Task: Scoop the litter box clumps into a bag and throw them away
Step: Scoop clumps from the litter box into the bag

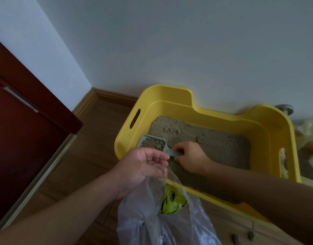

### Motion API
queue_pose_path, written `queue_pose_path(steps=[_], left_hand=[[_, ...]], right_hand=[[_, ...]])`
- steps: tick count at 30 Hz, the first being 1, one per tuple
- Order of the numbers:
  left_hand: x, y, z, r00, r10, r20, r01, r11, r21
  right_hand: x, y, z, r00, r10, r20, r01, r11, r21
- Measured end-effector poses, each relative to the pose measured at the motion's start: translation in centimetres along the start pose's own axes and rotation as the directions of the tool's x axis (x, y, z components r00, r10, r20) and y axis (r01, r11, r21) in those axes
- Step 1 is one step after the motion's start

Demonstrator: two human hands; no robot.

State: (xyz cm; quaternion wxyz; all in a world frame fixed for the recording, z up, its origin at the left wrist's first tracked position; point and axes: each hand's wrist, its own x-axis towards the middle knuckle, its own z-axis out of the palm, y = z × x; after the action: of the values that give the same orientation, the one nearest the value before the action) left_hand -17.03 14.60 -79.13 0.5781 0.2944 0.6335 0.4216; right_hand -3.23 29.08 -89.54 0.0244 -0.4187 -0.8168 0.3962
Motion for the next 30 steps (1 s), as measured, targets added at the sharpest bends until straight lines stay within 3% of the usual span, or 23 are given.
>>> queue_pose_path(steps=[16,30], left_hand=[[-0.8,0.1,0.4,0.999,0.015,-0.049,-0.014,1.0,0.022],[-3.8,0.2,-0.3,0.991,0.077,-0.105,-0.058,0.983,0.172]], right_hand=[[-2.8,-0.2,-4.5,0.996,0.029,-0.082,-0.036,0.996,-0.078],[-7.7,-0.5,-8.9,0.995,0.029,-0.097,-0.041,0.991,-0.125]])
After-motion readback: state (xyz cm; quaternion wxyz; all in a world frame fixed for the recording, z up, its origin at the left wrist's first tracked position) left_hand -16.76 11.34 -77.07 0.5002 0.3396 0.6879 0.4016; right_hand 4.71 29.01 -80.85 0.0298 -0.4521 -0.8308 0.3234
